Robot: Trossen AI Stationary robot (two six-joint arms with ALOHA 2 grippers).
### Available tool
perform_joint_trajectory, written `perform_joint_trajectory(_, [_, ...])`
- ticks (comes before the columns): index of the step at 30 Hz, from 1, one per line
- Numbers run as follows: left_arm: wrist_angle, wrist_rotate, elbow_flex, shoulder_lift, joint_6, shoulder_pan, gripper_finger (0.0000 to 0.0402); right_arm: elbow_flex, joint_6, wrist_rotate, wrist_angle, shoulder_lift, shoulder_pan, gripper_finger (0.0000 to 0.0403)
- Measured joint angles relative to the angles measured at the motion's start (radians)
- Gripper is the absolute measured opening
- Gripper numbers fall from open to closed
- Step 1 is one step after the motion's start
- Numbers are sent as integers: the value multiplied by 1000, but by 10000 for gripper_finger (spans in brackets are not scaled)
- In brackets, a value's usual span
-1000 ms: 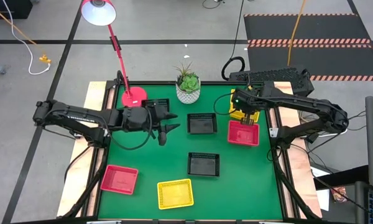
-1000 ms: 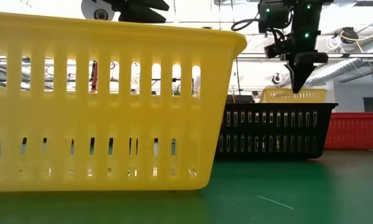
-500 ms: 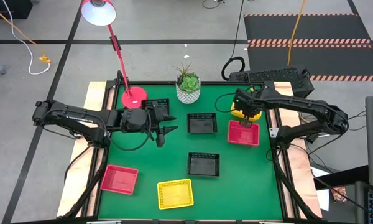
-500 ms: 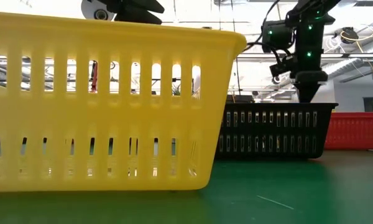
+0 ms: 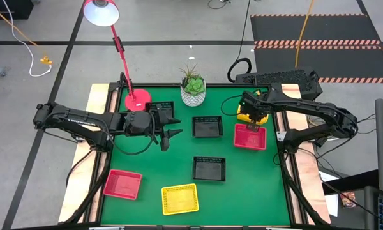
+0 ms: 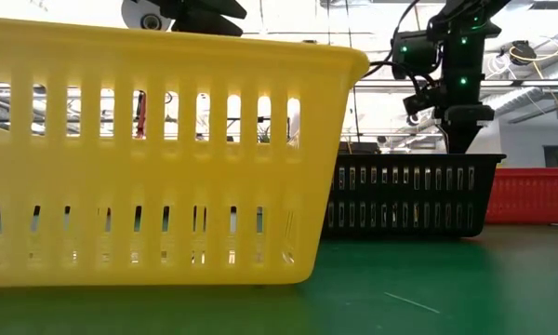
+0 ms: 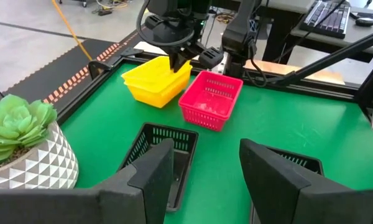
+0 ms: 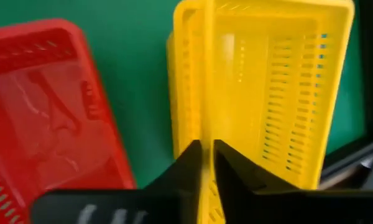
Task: Stack baskets by color
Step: Stack the left yellow bin on top of the top yellow bin, then stack the bottom black bin on top of the middle black bin
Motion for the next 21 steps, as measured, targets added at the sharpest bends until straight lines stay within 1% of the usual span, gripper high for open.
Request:
perform_joint_trajectory(7, [0, 0, 0, 0, -3, 0, 186, 0, 7, 3, 6, 0, 2, 140])
perform_joint_trajectory(11, [0, 0, 0, 0, -2, 0, 186, 0, -40, 2, 45, 0, 2, 180])
perform_joint_trajectory(13, [0, 0, 0, 0, -2, 0, 186, 0, -80, 1, 85, 0, 14, 190])
perform_joint_trajectory(15, [-1, 0, 0, 0, -2, 0, 186, 0, -121, -11, 142, 0, 54, 195])
perform_joint_trajectory(17, [-4, 0, 0, 0, -2, 0, 186, 6, -139, -25, 213, 0, 119, 195])
perform_joint_trajectory(21, [-5, -5, 0, 0, -3, 3, 186, 45, -143, -26, 338, 15, 289, 193])
